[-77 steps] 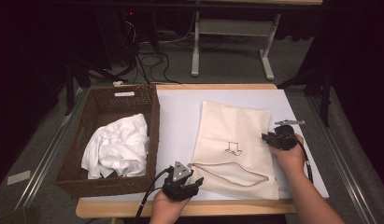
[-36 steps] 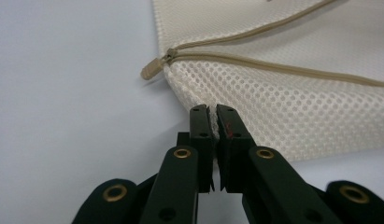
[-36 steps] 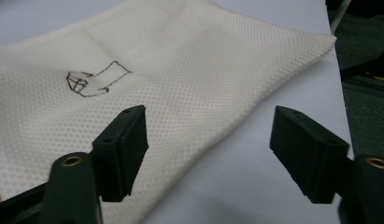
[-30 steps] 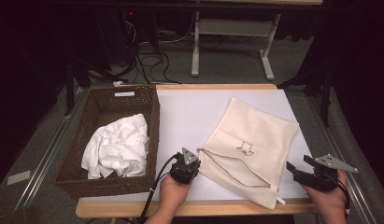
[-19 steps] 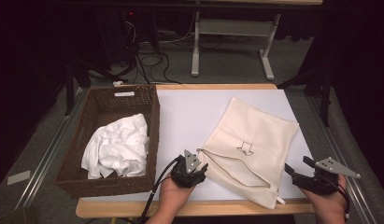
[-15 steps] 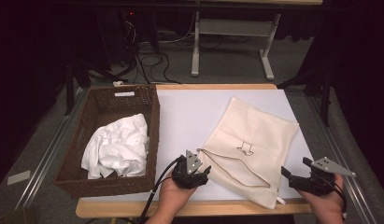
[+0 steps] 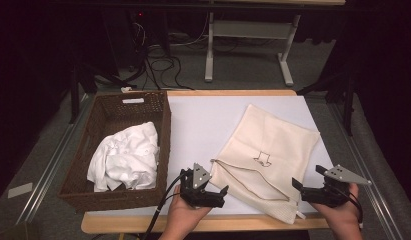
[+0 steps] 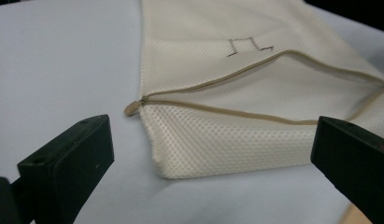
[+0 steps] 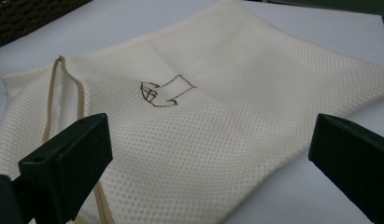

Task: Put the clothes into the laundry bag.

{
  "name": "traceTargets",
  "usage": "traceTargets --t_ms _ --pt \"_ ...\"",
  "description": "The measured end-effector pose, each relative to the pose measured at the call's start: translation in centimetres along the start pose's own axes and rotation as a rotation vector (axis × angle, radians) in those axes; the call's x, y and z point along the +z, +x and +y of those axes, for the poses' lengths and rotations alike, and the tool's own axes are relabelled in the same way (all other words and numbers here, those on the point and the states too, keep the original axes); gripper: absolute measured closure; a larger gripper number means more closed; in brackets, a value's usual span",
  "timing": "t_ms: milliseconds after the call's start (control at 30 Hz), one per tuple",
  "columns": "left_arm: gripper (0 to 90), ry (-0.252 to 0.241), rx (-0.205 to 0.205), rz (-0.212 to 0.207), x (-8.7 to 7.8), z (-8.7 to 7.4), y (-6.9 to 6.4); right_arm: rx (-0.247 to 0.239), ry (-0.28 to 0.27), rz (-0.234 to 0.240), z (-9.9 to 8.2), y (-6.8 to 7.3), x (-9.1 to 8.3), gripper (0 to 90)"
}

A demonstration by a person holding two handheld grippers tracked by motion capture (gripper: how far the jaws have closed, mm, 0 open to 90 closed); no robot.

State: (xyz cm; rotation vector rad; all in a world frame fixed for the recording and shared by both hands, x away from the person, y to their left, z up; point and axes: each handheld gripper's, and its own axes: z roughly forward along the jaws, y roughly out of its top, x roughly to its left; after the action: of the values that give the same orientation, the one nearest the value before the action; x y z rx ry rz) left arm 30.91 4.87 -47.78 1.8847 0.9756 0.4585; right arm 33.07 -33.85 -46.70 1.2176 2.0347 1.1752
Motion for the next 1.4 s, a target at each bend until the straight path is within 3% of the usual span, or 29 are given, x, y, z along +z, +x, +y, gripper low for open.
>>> traceTargets --t_ms 67,200,333,433,600,733,767,967,1400 --pt "0.4 -0.032 0.049 0.009 -1.2 0.1 -0.9 -0.022 -0.013 0.011 0.4 0.2 0.3 0.4" --pt "0.4 -0.056 0.049 -0.003 -2.0 0.5 -1.3 -0.025 -0.027 0.019 0.8 0.3 0.7 0.4" --pt "0.4 -0.075 0.065 0.031 -3.0 0.9 -1.3 -0.022 -0.007 0.034 1.1 0.4 1.7 0.4" --pt "0.4 -0.115 0.029 0.050 -4.4 1.4 -0.4 -0.027 -0.009 0.041 1.2 0.6 1.9 0.4" --pt "0.4 -0.154 0.007 0.083 -6.5 1.9 1.1 -0.024 -0.009 0.042 1.1 0.7 1.9 0.4" --pt "0.4 -0.155 -0.008 0.097 -7.6 1.9 2.2 -0.016 -0.011 0.041 1.0 0.5 1.8 0.4" --pt "0.4 -0.155 -0.018 0.117 -8.3 1.8 3.0 -0.012 -0.008 0.041 0.9 0.2 1.9 0.4" --pt "0.5 -0.177 -0.029 0.196 -10.1 1.8 4.9 0.001 -0.018 0.038 0.9 -0.1 1.7 0.5" --pt "0.6 -0.182 -0.066 0.308 -13.5 0.7 8.2 0.018 -0.025 0.023 0.8 -0.7 1.6 0.4"
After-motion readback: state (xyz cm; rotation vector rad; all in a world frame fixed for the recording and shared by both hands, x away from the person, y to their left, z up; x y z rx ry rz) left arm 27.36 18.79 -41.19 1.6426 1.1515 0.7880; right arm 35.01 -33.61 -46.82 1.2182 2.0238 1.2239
